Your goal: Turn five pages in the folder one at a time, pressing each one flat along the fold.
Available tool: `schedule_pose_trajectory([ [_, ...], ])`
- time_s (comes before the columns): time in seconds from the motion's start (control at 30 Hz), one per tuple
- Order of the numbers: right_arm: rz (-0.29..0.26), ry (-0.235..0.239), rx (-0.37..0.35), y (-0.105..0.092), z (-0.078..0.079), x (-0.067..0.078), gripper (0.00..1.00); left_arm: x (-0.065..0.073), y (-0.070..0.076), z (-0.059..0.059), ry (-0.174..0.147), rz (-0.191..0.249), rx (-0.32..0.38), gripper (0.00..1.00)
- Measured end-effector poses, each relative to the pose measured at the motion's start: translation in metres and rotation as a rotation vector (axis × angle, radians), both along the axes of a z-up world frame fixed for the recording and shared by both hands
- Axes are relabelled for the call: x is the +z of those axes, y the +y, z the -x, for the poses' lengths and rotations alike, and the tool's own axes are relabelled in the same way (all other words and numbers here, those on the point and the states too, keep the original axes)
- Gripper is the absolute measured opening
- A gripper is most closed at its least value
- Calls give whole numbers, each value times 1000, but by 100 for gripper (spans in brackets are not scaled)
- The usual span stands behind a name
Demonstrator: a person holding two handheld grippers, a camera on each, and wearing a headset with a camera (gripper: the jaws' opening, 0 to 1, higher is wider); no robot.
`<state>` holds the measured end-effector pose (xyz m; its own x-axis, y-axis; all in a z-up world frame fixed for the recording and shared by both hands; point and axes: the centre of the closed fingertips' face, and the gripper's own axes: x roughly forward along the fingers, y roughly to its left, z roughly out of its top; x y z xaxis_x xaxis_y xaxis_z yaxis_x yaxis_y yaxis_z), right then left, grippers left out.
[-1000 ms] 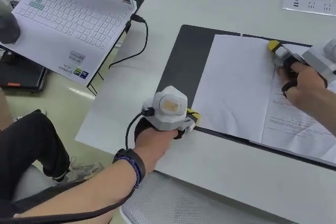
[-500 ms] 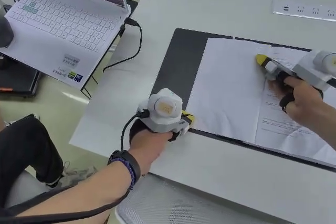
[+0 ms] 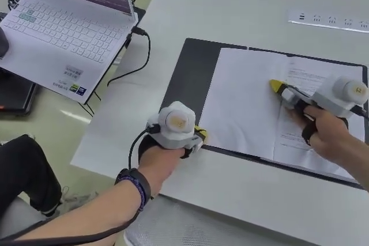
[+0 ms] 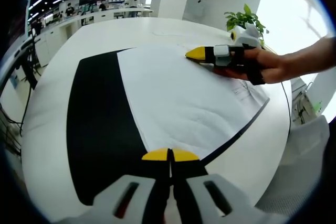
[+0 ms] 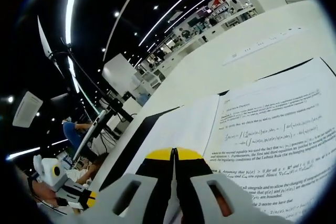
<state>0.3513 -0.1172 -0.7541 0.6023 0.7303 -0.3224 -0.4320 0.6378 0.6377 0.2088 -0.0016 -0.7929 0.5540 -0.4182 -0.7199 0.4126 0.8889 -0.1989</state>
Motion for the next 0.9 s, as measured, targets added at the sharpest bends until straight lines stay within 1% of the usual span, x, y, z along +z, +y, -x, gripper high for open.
schedule_pose_trajectory([
  [0.13, 19, -7, 9, 1, 7, -1, 0, 0, 0, 0, -1, 1, -7, 0],
  [0.33, 21, -5, -6, -1, 16, -2, 0, 1, 0, 1, -10, 3, -5, 0],
  [0.43, 41, -4, 11, 1, 26, -4, 0, 1, 0, 1, -14, 2, -12, 0],
  [0.63, 56, -1, 14, 3, 43, -7, 0, 1, -1, 1, -17, -1, -25, 0],
  [0.77, 54, -2, 2, 1, 51, -7, 0, 1, -1, 1, -21, -3, -28, 0],
  [0.9, 58, 0, 10, 0, 61, -8, 0, 1, -1, 1, -25, -3, -30, 0],
])
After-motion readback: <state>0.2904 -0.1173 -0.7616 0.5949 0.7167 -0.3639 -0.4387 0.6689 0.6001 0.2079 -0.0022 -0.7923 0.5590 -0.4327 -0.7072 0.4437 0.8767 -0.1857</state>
